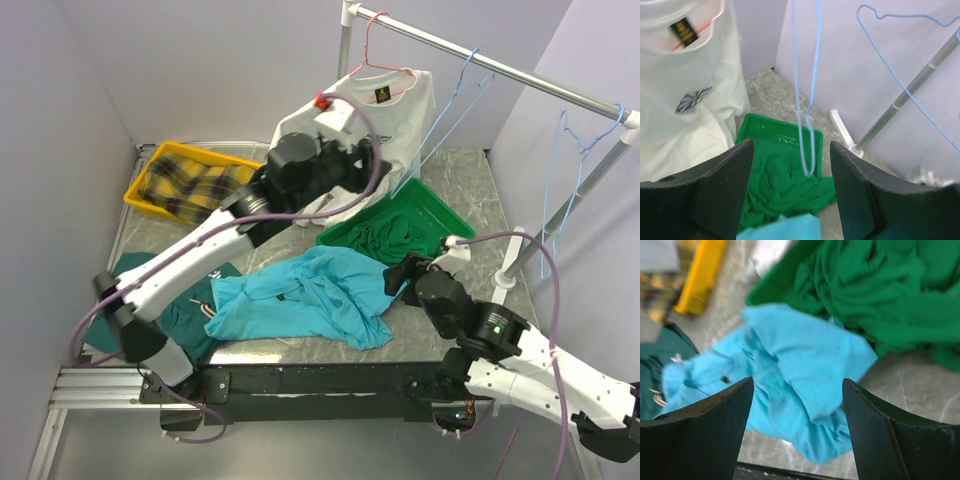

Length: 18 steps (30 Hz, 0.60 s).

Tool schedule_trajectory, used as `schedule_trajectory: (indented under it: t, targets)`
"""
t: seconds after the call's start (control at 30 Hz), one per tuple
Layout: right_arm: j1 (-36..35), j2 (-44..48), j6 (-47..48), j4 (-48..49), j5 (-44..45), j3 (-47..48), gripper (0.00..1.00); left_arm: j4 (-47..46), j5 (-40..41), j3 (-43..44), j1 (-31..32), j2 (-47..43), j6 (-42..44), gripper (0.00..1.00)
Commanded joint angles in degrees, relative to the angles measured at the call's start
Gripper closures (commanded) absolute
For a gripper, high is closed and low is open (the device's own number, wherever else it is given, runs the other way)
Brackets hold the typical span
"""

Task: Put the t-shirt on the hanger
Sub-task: Pick up the hanger from the clothesline.

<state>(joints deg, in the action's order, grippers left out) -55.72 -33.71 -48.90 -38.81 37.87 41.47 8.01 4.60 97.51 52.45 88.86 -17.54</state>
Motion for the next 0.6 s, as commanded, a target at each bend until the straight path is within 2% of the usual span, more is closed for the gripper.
schedule_trajectory:
  t: [0.0,0.23,0.33,0.43,0.57]
  targets:
    - [-0.1,1.4,-3.0,0.9,-2.6,-2.8,0.21,0.1,-5.6,8.3,0.9,7.2,7.8,0.32]
    - [-0.1,3.0,-3.7,1.8,-4.4,-6.2,0.22,-2.4,-2.6,14.7,4.0,14.7,11.0,0.30]
    - [-0.1,3.7,-3.9,2.2,-4.7,-6.8,0.22,0.4,1.0,21.6,5.1,20.4,13.1,0.30]
    - [-0.1,4.2,-4.1,2.5,-5.5,-7.3,0.22,0.4,5.3,25.2,5.8,24.0,14.7,0.31]
    - [-0.2,5.0,-4.4,3.0,-6.4,-8.2,0.22,-2.0,7.3,27.4,6.1,26.5,15.6,0.37]
